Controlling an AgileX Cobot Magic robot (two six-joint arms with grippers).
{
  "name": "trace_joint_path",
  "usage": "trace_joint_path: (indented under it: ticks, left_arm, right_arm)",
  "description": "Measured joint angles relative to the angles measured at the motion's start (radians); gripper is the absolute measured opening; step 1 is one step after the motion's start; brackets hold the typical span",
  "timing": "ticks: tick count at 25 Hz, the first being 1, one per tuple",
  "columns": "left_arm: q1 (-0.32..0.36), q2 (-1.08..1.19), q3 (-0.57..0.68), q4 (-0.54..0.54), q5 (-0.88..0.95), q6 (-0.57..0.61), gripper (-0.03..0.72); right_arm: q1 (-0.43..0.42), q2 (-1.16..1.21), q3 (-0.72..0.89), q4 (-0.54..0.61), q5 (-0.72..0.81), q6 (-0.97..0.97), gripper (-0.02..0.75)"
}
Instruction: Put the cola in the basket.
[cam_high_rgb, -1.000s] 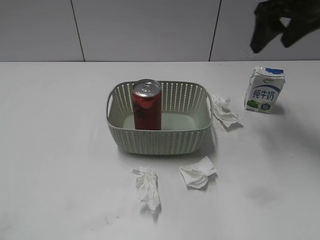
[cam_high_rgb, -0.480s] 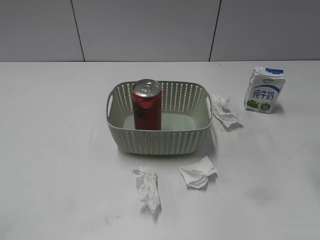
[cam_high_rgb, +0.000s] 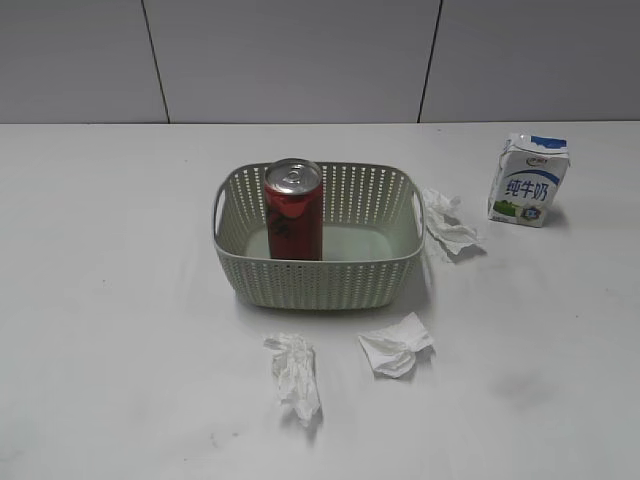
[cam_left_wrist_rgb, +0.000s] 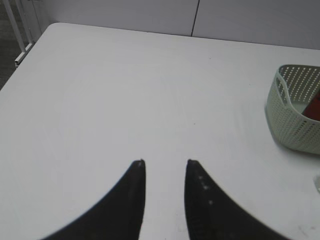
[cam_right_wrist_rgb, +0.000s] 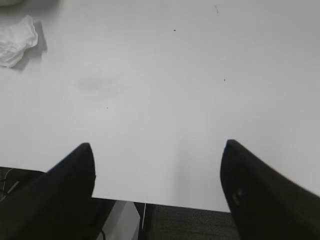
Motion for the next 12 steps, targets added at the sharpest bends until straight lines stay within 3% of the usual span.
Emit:
trace_joint_path:
  ticks: [8,12]
  left_arm:
    - [0.0,0.0,0.0,0.0,0.0,0.0,0.217]
    - [0.0,0.0,0.0,0.0,0.0,0.0,0.217]
  right_arm:
    - [0.0,-0.289,0.237,-0.006,-0.031,0.0,0.58]
    - [0.0,-0.418,0.271,-0.008,-0.032,0.0,0.58]
